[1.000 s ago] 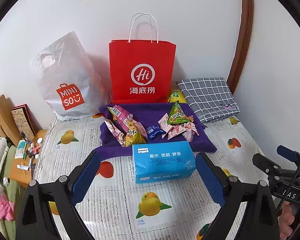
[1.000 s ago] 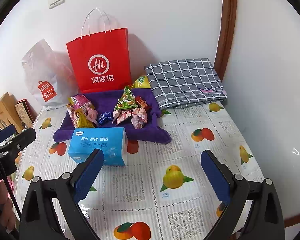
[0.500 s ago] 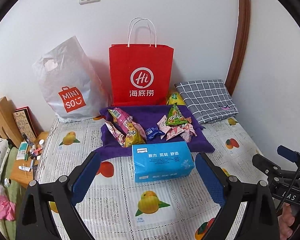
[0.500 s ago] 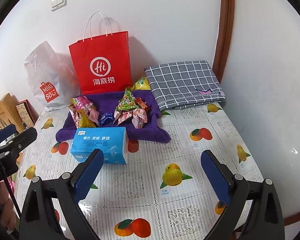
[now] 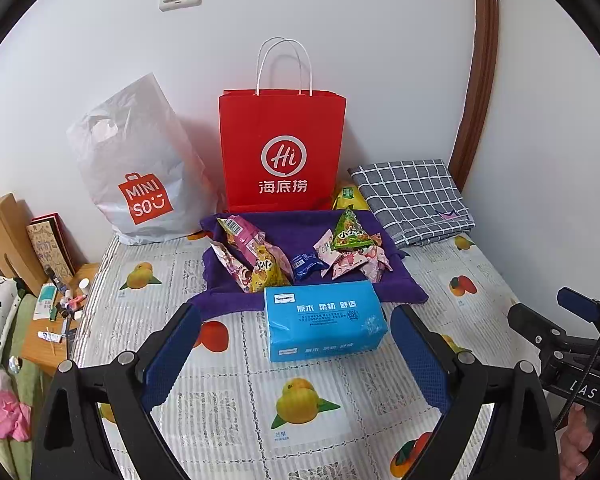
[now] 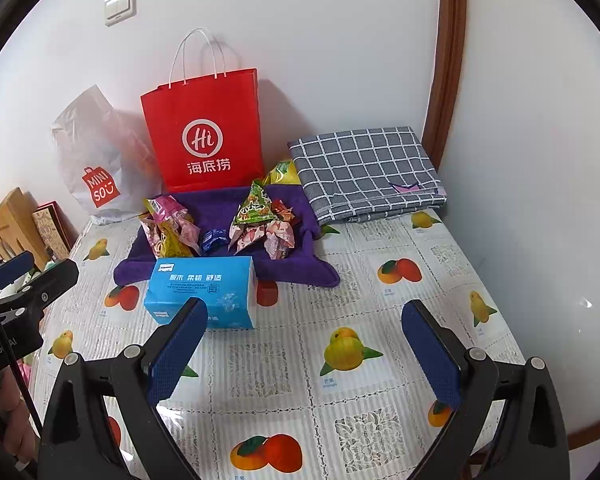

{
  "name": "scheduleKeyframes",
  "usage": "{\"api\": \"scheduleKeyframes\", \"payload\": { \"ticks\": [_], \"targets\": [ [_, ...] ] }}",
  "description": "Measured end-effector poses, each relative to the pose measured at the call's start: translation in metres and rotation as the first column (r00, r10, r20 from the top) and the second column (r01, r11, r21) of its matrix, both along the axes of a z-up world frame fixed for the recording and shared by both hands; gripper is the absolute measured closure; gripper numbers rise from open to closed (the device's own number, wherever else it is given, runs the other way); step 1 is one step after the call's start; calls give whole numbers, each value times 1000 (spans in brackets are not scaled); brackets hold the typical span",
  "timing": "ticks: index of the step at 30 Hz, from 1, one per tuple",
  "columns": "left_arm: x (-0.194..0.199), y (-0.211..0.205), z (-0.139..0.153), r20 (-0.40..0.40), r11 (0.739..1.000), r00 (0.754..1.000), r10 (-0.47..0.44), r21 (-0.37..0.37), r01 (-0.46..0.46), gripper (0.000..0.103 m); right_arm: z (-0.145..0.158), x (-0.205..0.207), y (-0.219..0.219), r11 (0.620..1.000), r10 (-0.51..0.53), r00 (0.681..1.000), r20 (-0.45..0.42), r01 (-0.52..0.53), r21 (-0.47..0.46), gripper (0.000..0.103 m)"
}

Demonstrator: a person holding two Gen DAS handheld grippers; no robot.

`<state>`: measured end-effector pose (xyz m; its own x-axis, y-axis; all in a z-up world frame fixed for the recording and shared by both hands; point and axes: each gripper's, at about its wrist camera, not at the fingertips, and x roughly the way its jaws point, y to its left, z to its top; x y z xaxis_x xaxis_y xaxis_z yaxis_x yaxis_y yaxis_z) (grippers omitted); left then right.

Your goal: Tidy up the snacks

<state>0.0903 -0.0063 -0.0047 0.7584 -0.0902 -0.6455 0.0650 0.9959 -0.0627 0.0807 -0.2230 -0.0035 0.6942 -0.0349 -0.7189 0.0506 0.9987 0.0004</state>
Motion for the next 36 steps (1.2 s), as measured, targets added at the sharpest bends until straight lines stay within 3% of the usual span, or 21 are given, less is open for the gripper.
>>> {"api": "scheduleKeyframes", "payload": {
  "ticks": [36],
  "targets": [
    [-4, 0, 0, 3, 1000, 1000, -3, -3, 3, 7, 3, -7, -2, 1000, -1, 1000, 14, 1, 7, 6]
  ]
}}
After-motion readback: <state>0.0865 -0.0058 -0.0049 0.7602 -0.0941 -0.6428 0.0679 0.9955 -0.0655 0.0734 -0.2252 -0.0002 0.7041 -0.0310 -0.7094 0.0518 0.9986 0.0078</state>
